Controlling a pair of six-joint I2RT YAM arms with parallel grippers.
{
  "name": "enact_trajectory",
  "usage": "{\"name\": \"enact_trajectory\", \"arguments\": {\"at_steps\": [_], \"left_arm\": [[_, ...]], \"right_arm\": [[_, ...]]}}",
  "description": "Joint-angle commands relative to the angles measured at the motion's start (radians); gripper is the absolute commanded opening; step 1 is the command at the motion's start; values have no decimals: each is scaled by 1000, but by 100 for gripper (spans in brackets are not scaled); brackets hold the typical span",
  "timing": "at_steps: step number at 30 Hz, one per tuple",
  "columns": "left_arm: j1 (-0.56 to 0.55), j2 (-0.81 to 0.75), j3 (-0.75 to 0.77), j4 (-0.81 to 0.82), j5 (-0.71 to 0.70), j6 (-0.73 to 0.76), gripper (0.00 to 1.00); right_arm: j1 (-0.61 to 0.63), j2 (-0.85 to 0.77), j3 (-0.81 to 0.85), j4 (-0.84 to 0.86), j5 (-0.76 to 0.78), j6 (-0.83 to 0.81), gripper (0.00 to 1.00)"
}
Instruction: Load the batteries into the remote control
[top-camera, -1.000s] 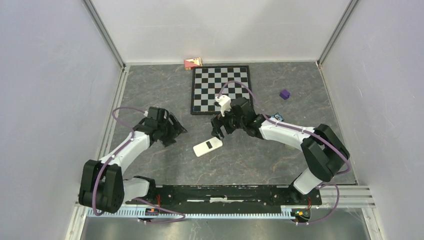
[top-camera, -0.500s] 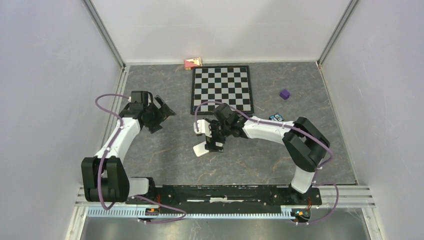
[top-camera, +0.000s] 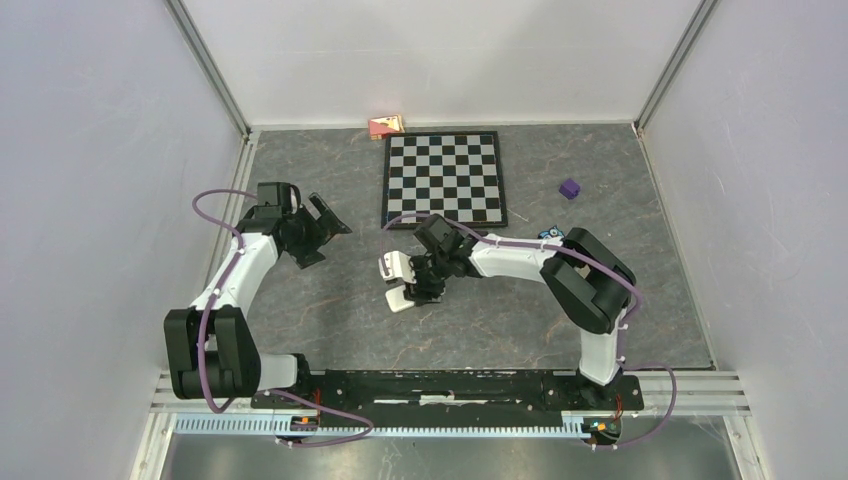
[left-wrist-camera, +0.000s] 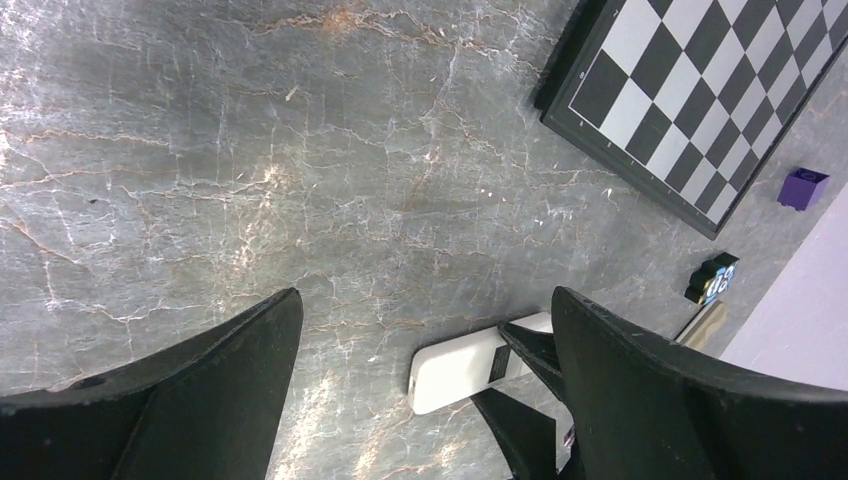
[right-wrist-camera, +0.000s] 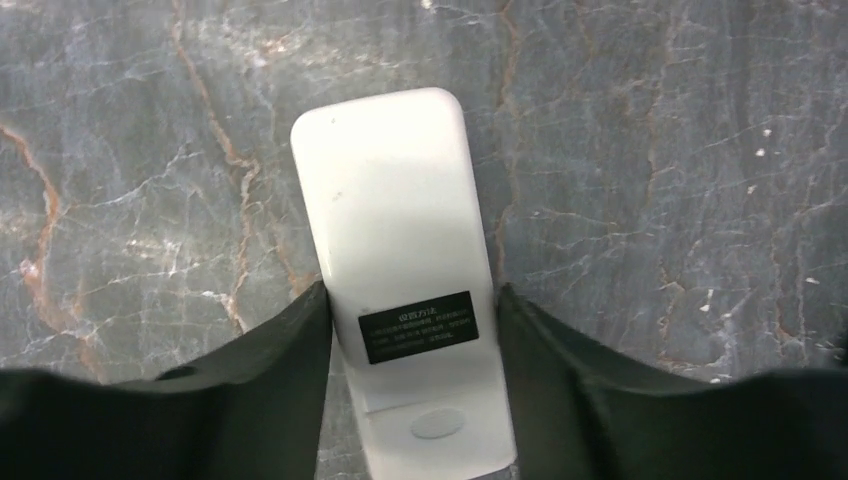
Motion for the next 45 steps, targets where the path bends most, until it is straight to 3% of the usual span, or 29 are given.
{"name": "enact_trajectory", "arguments": {"at_steps": [1,5,13,23,26,36,38,40,43,45], "left_arm": [[3,-2,7,5,27,52,100],[2,-18,2,5,29,52,100],[4,-58,-27,11,30,48,100],[1,-145,-104,63,59,29,100],[2,-179,-118,70,64,25,100],[1,-235,-95,35,62,42,100],[2,-239,-89,27,68,46,100],[1,-241,-82,18,74,46,100],[2,-248,-61,-7,87,46,100],[1,-249,-32,-46,79,55,100]], "right_arm": [[2,39,47,37,87,100,51],[-2,13,17,112,201,241,34],[-22,-211,-200,342,553,584,28],[-225,-493,-411,260,837,1107,24],[-301,-539,-463,164,917,1260,24],[-366,-535,-580,115,869,1431,27],[-371,-523,-590,115,868,1442,32],[-378,-515,-584,99,873,1442,43],[-382,-537,-563,66,901,1425,74],[-382,-578,-553,64,918,1395,85]]}}
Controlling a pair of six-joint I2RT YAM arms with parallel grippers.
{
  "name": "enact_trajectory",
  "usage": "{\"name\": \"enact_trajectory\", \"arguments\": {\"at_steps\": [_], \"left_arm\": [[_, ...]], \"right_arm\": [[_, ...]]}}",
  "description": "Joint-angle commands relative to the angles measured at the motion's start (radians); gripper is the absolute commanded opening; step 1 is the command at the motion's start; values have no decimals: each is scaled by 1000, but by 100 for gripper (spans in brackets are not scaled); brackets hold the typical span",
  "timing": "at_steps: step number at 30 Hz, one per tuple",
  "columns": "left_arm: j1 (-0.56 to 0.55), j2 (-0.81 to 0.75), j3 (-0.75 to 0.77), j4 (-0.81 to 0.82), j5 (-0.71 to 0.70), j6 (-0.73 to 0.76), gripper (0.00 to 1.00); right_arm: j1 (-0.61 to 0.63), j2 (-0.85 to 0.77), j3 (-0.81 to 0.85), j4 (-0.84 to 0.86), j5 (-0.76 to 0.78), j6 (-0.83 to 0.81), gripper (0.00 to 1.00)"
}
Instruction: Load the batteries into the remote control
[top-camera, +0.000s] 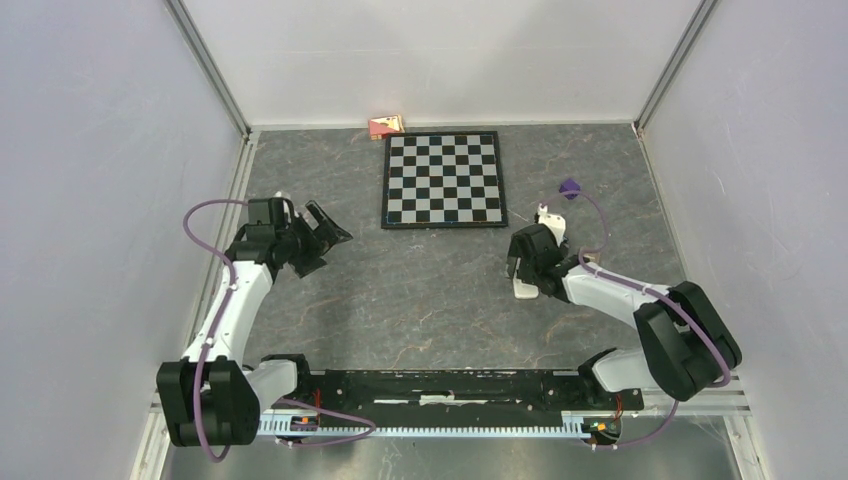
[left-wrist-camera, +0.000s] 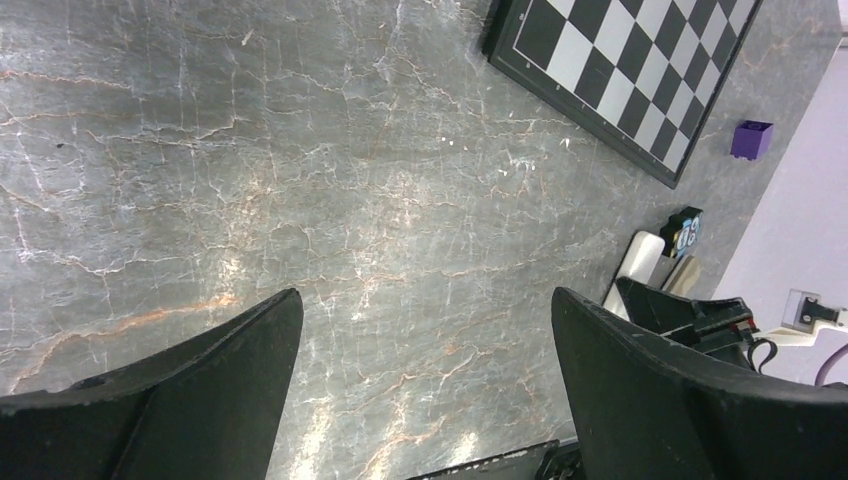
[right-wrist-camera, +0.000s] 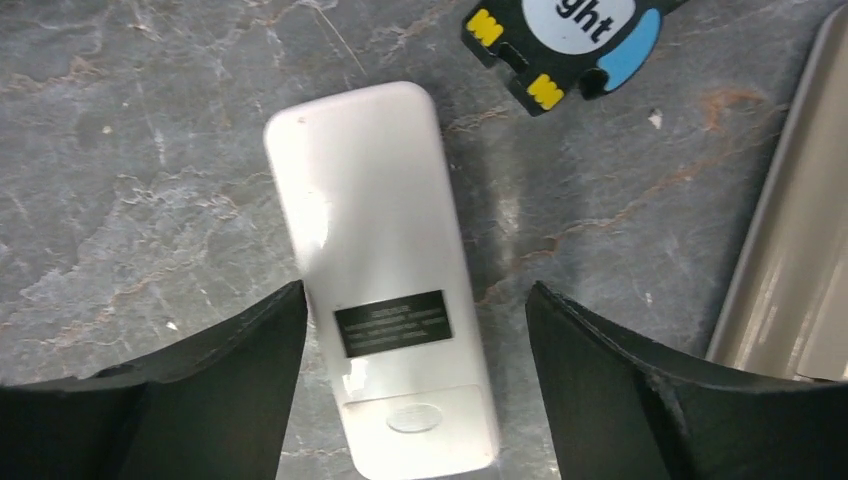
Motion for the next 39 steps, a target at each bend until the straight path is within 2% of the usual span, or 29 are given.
{"name": "enact_trajectory", "arguments": {"at_steps": [1,2,3,10,18,22,28,29,34,39], "left_arm": [[1,-31,95,-69,12,51,100],[1,-36,109,-86,1,59,100],[2,-40,127,-107,-7,68,100],[1,-123,297,-266,-104,149,100],[0,-181,616,-459,-268,260,100],[-7,-192,700,-484,-243,255,100],[-19,-228,839,-492,-240,270,100],[-52,-235,861,-495,-245,276,100],[-77,-269,952,-496,-272,302,100],[-111,-278,972,-506,-319,333,100]], "right_arm": [[-8,-76,26,-44,58,-20,91],[-9,-101,35,-44,62,-39,96],[-9,-129,46,-50,67,-55,98],[-18,-334,175,-249,209,-107,98],[-21,-692,367,-513,549,-169,98],[-21,-812,480,-593,680,-216,98],[-21,-947,574,-607,857,-317,98],[-20,-962,597,-604,874,-333,98],[-21,-1032,684,-555,927,-424,98],[-21,-1060,710,-541,938,-432,98]]}}
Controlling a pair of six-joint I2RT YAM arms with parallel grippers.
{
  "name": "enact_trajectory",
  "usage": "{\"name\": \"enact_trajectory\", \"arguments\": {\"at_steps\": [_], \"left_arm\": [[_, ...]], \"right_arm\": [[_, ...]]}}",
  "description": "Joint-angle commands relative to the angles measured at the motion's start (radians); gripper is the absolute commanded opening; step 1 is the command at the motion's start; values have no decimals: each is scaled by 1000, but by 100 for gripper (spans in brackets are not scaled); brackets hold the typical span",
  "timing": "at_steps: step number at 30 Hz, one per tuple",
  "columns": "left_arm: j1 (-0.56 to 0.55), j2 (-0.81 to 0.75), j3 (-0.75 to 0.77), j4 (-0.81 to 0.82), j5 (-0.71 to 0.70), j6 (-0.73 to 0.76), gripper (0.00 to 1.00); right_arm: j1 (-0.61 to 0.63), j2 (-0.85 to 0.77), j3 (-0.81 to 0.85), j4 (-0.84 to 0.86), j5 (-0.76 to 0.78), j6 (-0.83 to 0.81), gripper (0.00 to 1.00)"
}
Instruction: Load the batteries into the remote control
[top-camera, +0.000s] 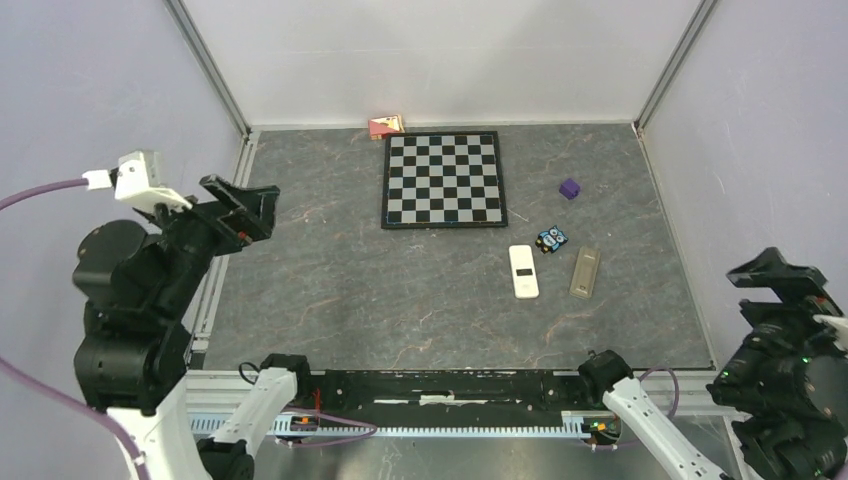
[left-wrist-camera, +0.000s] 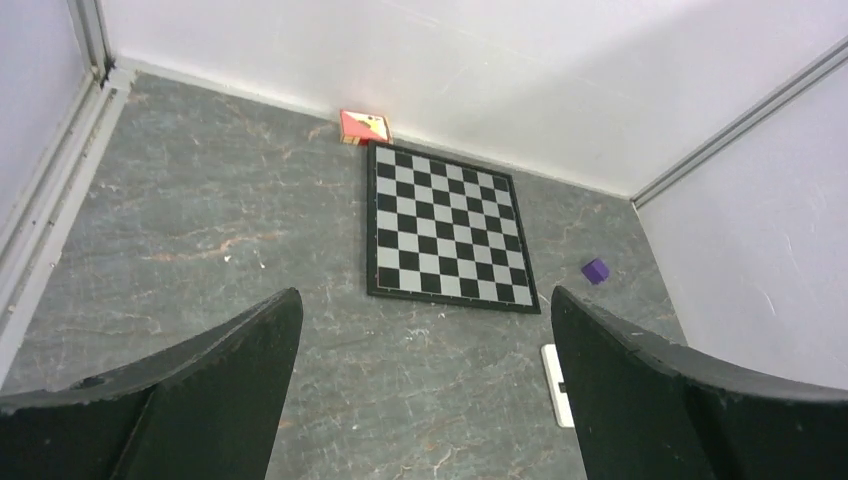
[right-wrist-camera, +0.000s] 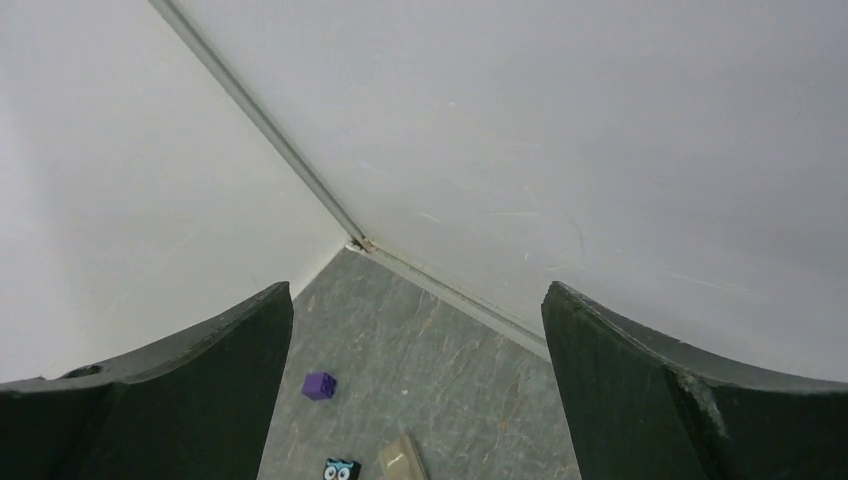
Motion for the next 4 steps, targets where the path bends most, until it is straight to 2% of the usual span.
{"name": "enact_trajectory", "arguments": {"at_steps": [1,4], "left_arm": [[-33,1,22,-15,-70,81,100],[-51,-3,15,-22,-117,96,100]], "right_arm": [[-1,-11,20,19,49,-36,98],[0,-6,16,2,42,1,98]]}}
